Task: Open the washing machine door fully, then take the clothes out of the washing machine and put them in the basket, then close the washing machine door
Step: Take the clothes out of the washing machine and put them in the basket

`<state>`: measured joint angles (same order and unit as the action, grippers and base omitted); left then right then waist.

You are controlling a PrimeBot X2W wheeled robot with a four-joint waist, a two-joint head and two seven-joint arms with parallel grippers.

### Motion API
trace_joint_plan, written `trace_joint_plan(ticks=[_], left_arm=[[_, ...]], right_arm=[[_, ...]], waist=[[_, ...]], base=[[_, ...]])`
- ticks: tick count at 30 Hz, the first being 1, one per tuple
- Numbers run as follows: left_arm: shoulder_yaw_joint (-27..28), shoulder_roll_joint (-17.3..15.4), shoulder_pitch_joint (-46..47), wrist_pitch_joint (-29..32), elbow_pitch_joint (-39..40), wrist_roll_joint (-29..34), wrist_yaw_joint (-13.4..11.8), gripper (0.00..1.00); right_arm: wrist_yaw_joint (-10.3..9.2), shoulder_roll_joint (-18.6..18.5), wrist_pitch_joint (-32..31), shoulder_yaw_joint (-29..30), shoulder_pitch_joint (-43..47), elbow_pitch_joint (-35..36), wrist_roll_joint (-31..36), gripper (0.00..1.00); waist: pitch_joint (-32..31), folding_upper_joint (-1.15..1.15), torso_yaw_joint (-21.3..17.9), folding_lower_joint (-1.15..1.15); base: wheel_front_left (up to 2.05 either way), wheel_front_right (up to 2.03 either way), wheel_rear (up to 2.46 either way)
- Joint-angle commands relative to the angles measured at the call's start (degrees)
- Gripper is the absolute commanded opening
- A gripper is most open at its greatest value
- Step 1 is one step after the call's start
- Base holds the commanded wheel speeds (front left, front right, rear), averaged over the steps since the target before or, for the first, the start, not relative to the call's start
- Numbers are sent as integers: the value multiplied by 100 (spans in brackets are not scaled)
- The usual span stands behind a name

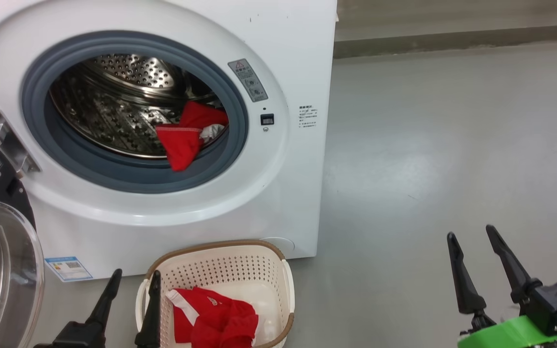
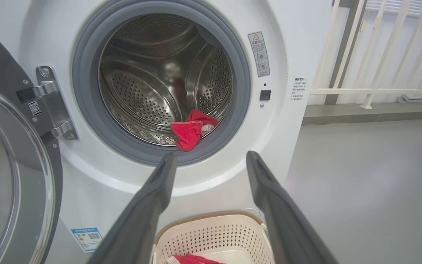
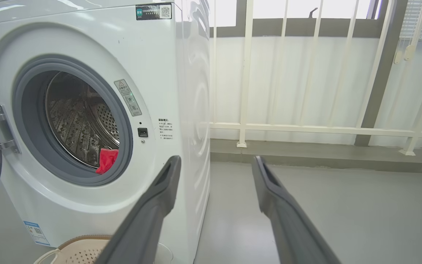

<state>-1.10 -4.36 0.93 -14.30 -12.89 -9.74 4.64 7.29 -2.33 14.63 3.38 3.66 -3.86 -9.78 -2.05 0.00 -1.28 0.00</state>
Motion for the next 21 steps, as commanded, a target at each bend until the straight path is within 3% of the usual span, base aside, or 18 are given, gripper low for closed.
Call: trace_joint_plan(ticks=[1, 21], left_arm=[[225, -51, 25, -70, 199, -46, -12, 100], [412, -64, -166, -70, 391, -138, -47, 100]], right_arm=[[20, -54, 37, -74, -13, 168, 74, 100], [20, -54, 37, -176, 98, 350, 107, 100]], waist=[[-34, 0, 1, 0], [-7, 0, -42, 0]], base=[[0, 0, 0], [0, 0, 0]])
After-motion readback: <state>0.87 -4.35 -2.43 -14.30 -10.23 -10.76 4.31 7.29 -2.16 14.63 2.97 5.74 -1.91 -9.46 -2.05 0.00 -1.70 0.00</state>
